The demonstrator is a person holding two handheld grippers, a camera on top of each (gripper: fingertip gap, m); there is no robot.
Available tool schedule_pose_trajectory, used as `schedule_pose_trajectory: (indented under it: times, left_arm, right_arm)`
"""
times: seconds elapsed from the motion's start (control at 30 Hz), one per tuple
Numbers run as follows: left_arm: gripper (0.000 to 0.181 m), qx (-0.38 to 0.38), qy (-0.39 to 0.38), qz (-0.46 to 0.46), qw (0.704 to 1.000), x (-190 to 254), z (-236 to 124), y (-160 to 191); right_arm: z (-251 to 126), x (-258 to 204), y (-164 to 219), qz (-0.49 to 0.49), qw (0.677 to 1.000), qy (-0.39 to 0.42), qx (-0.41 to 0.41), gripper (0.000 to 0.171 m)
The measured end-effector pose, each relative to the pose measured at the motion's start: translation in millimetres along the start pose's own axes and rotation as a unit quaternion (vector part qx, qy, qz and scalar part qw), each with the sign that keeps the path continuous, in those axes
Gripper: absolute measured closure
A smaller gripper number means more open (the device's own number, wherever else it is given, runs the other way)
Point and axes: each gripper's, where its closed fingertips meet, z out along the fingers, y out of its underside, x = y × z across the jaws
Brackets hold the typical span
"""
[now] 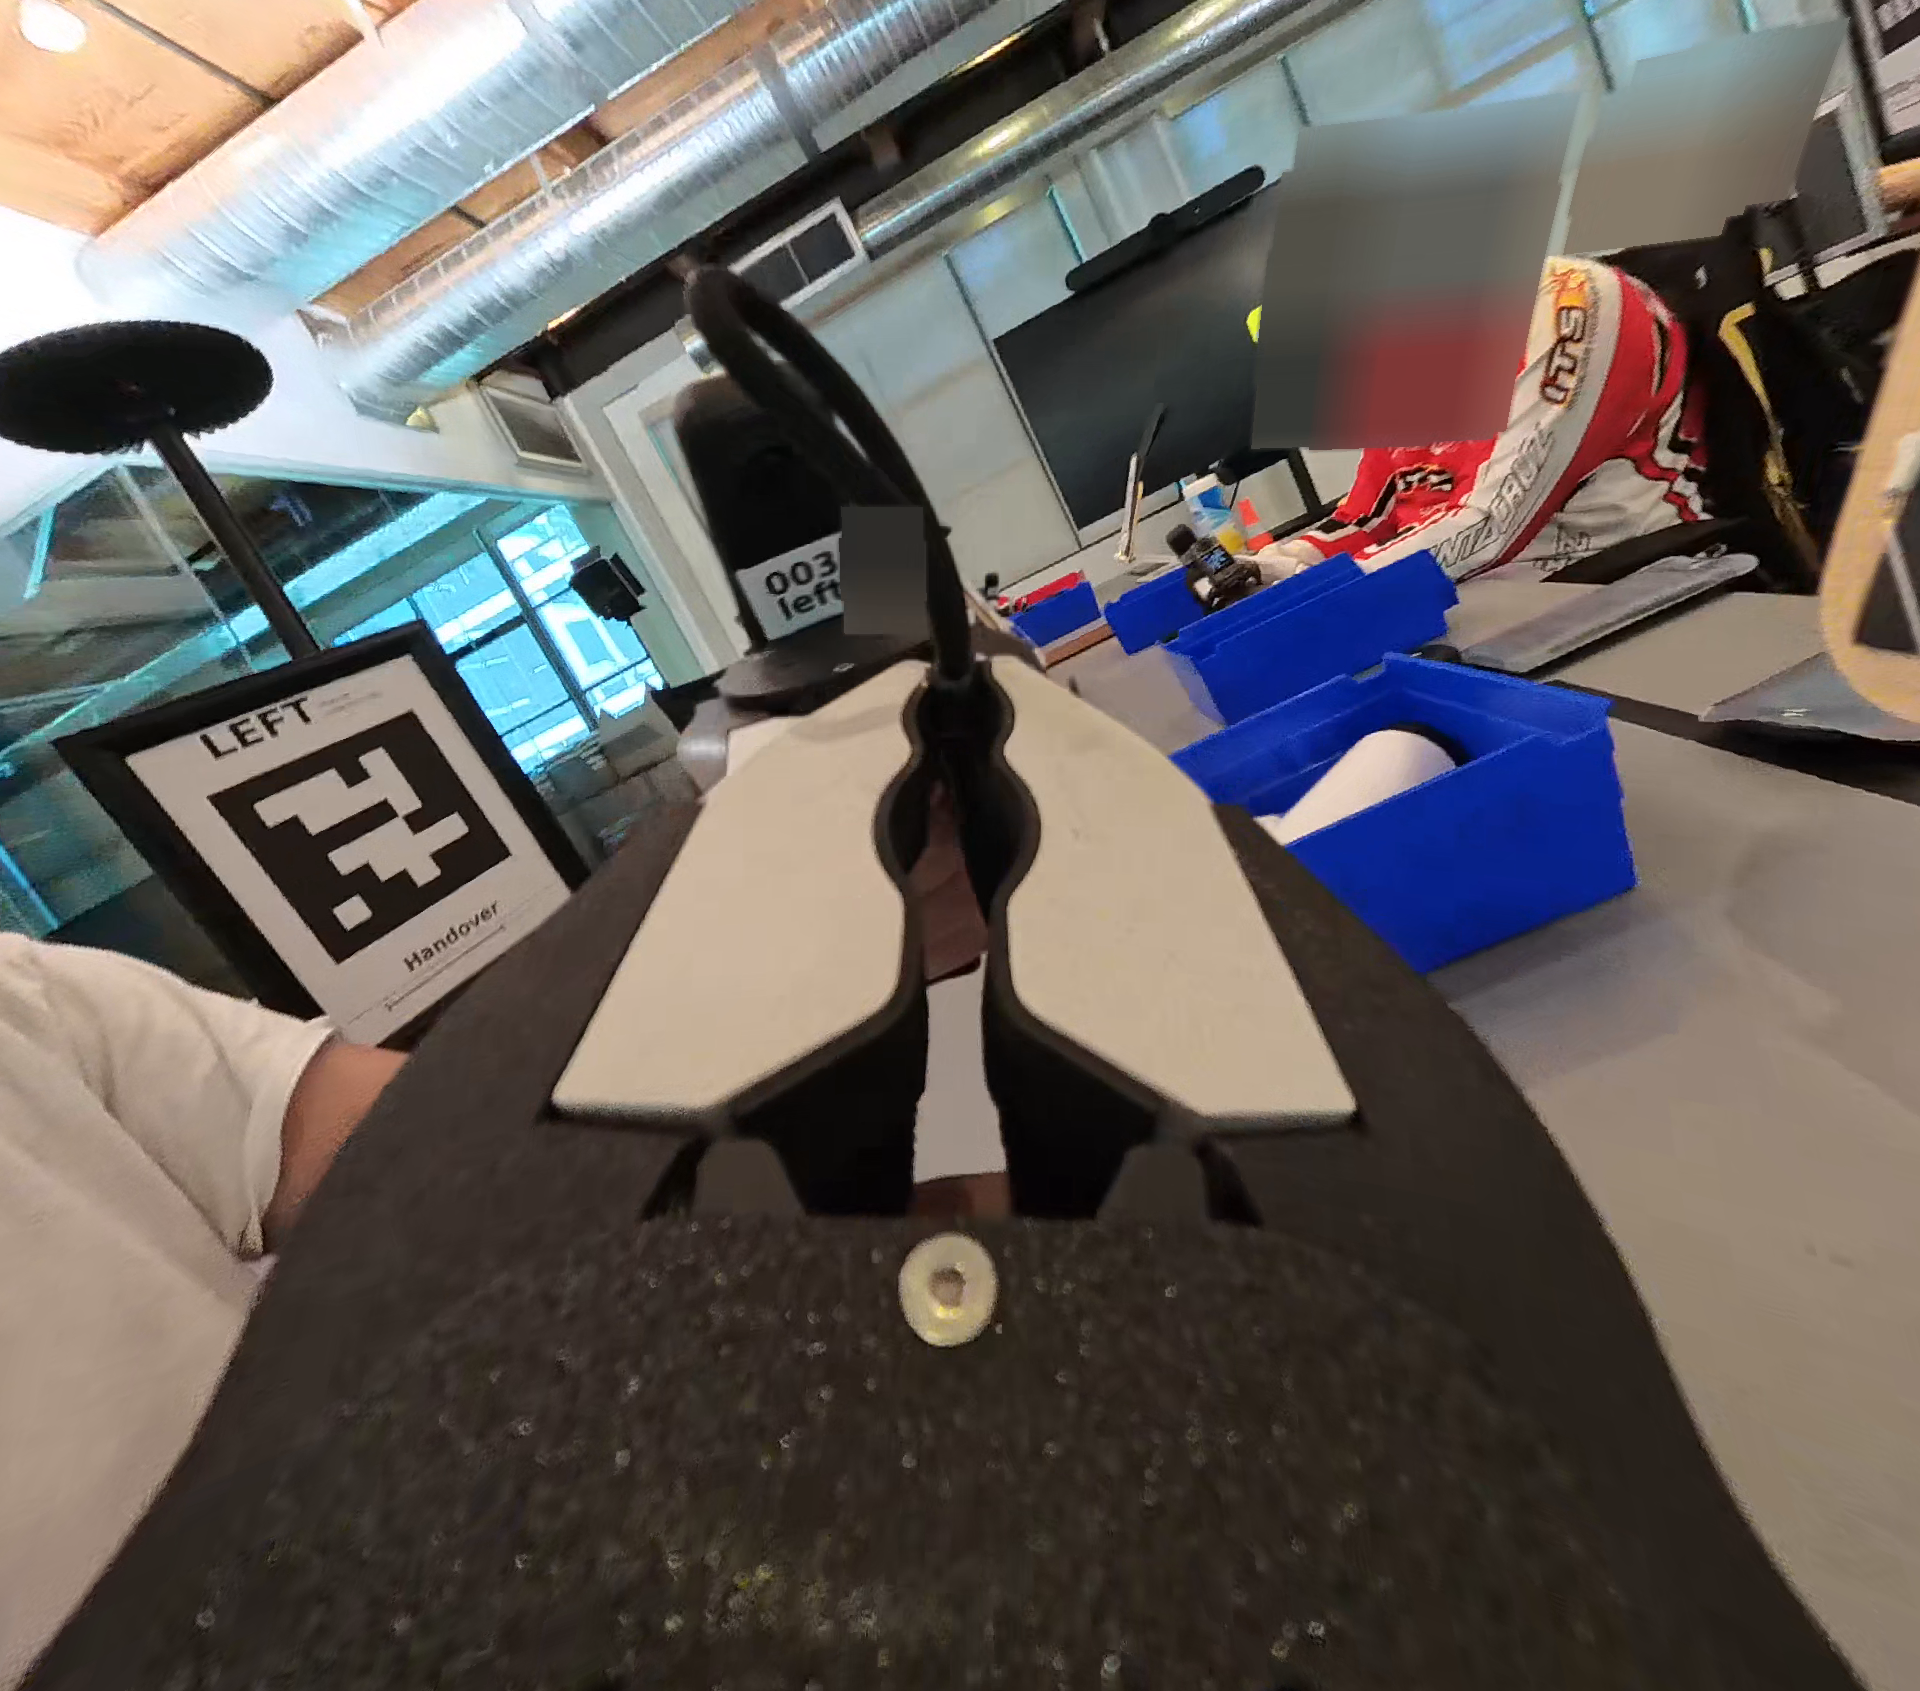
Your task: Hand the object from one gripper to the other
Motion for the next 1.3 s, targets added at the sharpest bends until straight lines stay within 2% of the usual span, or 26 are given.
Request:
schedule_pose_trajectory:
  times: [0.1,0.2,0.3,0.47,0.53,0.67,0.77,0.83,0.87,0.93,1.0,1.13,1.2,1.3]
  left_arm:
    - [0.154,0.008,0.037,-0.017,0.999,5,3,2]
    - [0.176,-0.010,0.023,-0.005,1.000,0,5,11]
    - [0.178,-0.007,0.012,-0.017,1.000,-7,3,10]
    - [0.178,0.046,0.020,-0.069,0.996,-16,-13,-6]
    - [0.178,0.091,0.035,-0.101,0.990,-20,-25,-18]
    - [0.178,0.185,0.064,-0.179,0.964,-34,-51,-40]
    - [0.178,0.214,0.068,-0.213,0.951,-42,-58,-43]
    - [0.178,0.227,0.074,-0.242,0.940,-45,-58,-43]
    - [0.178,0.234,0.085,-0.259,0.933,-45,-57,-44]
    - [0.178,0.238,0.110,-0.288,0.921,-44,-53,-42]
    - [0.179,0.234,0.116,-0.297,0.918,-42,-46,-38]
    - [0.178,0.219,0.131,-0.303,0.918,-35,-31,-34]
    - [0.178,0.208,0.134,-0.300,0.921,-32,-26,-31]
    - [0.178,0.196,0.116,-0.289,0.930,-34,-23,-28]
  right_arm:
    - [9,-3,9,-0.007,1.000,0.001,-0.015,0.165]
    - [12,-5,12,-0.010,1.000,0.002,-0.022,0.166]
    - [11,-2,12,-0.026,0.999,0.024,-0.030,0.166]
    - [2,9,-1,-0.112,0.988,0.103,-0.027,0.141]
    - [-1,10,-3,-0.151,0.980,0.125,-0.039,0.135]
    - [1,15,4,-0.250,0.949,0.179,-0.065,0.124]
    - [3,22,3,-0.360,0.893,0.267,-0.046,0.113]
    - [1,18,0,-0.409,0.857,0.313,0.000,0.128]
    - [6,12,5,-0.421,0.855,0.301,0.007,0.127]
    - [17,13,22,-0.424,0.858,0.289,-0.026,0.121]
    - [21,17,30,-0.422,0.858,0.290,-0.041,0.121]
    - [18,23,32,-0.423,0.856,0.297,-0.034,0.140]
    - [13,20,26,-0.422,0.859,0.290,-0.013,0.160]
    - [10,24,26,-0.399,0.872,0.280,-0.037,0.160]
